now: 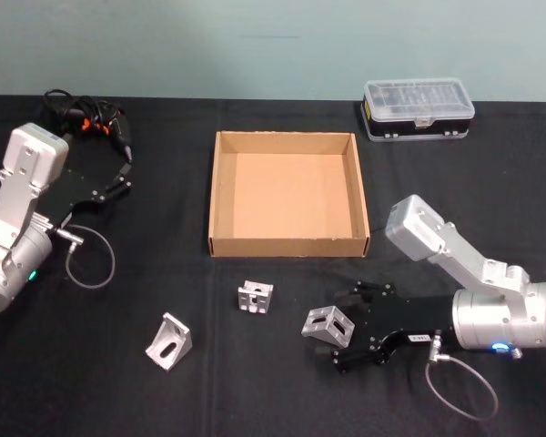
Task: Use one hand to pick up the angle iron from the table and place it into the box.
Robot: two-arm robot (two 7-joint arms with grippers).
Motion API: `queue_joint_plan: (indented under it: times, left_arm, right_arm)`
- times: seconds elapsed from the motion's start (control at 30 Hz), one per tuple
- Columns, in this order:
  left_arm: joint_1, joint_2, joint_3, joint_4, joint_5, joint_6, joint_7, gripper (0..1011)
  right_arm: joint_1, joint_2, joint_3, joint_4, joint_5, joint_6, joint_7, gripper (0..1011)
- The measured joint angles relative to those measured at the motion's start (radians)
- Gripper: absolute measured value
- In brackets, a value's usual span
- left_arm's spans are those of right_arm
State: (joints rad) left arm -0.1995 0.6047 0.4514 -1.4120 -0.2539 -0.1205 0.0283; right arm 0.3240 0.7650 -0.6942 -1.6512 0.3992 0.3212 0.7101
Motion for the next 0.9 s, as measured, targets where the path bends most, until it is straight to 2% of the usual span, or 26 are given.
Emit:
queue_joint_plan:
  times: [0.13, 0.43, 0.9]
  left_arm:
    - [0.000, 0.000, 0.000, 0.000, 0.000, 0.000, 0.000, 1000]
    - [0.000, 0.000, 0.000, 0.000, 0.000, 0.000, 0.000, 1000]
    - [0.000, 0.000, 0.000, 0.000, 0.000, 0.000, 0.000, 1000]
  right_arm:
    - [0.000, -0.013, -0.004, -0.003, -0.021, 0.029, -0.029, 1004]
    - [-0.017, -0.040, 0.007, -0.006, -0.035, 0.061, -0.066, 1004]
    - [-0.034, -0.065, 0.027, -0.003, -0.047, 0.073, -0.090, 1004]
